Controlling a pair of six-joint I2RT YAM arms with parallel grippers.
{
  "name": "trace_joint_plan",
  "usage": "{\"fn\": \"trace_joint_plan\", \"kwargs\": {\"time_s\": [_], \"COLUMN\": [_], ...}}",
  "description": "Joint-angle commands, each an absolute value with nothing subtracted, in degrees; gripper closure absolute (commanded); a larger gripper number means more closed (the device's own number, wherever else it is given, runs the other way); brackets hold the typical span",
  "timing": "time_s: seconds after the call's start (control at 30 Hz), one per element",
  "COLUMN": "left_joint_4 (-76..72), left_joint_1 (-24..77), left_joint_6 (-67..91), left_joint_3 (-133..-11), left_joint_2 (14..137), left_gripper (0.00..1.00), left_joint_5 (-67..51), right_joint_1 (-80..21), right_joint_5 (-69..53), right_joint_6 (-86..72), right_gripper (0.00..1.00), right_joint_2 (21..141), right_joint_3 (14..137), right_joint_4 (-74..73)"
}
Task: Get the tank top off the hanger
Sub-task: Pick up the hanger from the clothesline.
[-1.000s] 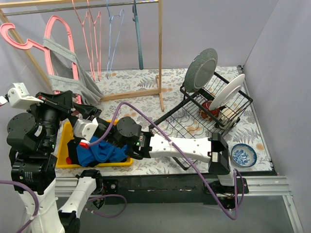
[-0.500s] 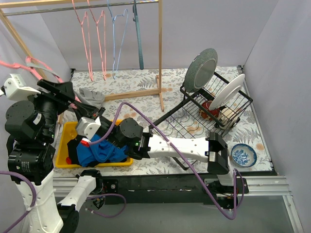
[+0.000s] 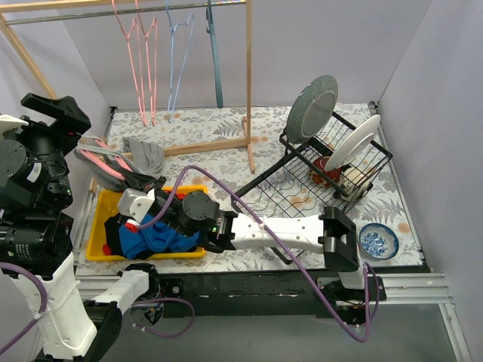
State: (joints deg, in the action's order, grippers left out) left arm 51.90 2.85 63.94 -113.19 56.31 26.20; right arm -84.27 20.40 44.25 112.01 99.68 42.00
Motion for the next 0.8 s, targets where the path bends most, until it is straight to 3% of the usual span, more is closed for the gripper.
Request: {"fn": "trace_joint_plan", "kwargs": {"time_s": [0.0,0.13,0.4,0.77], "left_joint_4": [52.5,54.0,55.2,58.7], "left_joint_1": [3.1,3.3,3.3,3.3], "left_joint_6": [59.7,59.1,61.8,63.0], "left_joint_3": [-117.2,-116.7,-114.5,-118.3], "left_joint_2": [58.9,61.8,66.5,71.6], "left_gripper": [0.21,0.21,0.24,0.26], "left_joint_5": [31.3,36.6,29.6,30.7], "right_joint_1": [-82.5,-81.6,-80.9,-79.3], "right_joint_5": [24.0,25.1,27.8,28.7], "right_joint_6": [40.8,37.1,33.6,26.8], "right_gripper": [0.99,0.99,0.99,0.99], "right_joint_2": [109.9,106.3,102.2,95.7], "right_joint_3": [102.9,98.0,91.8,85.3], "right_joint_4": [44.7,47.8,53.0,54.9]}}
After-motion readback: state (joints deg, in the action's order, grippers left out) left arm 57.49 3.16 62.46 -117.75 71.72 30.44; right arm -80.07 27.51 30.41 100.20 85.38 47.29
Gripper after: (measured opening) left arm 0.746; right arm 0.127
